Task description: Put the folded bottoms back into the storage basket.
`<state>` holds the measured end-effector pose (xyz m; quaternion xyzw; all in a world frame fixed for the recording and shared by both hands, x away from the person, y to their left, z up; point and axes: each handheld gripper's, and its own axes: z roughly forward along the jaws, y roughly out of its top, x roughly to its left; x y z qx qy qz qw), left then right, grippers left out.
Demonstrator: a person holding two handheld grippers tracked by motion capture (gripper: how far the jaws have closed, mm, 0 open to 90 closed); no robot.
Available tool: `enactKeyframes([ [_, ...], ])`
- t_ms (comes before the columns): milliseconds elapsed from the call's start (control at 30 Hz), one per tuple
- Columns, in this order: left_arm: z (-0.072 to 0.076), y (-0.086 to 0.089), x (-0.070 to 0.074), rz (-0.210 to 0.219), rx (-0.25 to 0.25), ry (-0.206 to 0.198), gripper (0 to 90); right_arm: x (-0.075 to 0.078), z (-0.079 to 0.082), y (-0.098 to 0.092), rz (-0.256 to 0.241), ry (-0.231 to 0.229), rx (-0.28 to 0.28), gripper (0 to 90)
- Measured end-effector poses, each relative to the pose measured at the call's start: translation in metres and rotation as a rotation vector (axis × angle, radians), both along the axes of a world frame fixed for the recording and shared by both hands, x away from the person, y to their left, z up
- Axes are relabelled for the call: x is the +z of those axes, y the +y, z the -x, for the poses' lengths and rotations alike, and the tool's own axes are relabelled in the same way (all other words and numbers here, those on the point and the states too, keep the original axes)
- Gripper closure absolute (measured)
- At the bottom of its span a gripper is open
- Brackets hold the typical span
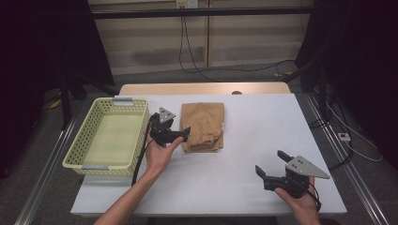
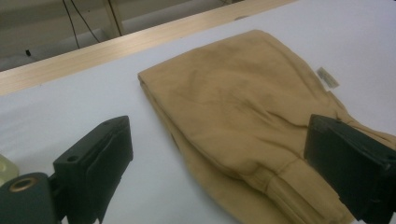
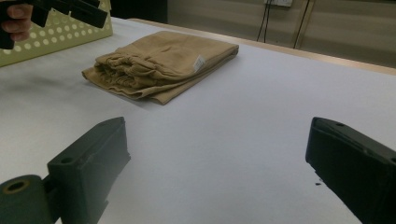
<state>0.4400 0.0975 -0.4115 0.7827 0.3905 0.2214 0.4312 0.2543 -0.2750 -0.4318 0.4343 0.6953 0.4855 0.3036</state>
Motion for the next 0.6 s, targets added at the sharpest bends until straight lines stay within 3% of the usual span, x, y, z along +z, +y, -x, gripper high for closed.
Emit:
enactKeyframes([
  [267,-0.012,0.000,-0.006,0.061,0.008,0.095,10.5,-0.001,-0.001,0.000,0.000,0.008,0.008,5.2],
  [333,-0.016,-0.001,-0.007,0.054,0.020,0.095,10.0,-0.001,-0.001,0.000,0.002,0.012,0.011,4.8],
  [400,-0.023,0.000,-0.010,0.042,0.031,0.120,9.3,-0.001,-0.001,0.001,0.002,0.017,0.014,4.7],
  [467,-0.030,0.002,-0.014,0.061,0.048,0.153,9.2,-0.001,-0.001,0.001,0.005,0.019,0.017,4.7],
  [600,-0.039,0.002,-0.017,0.044,0.069,0.172,9.3,-0.001,-0.001,0.001,0.004,0.018,0.017,4.7],
])
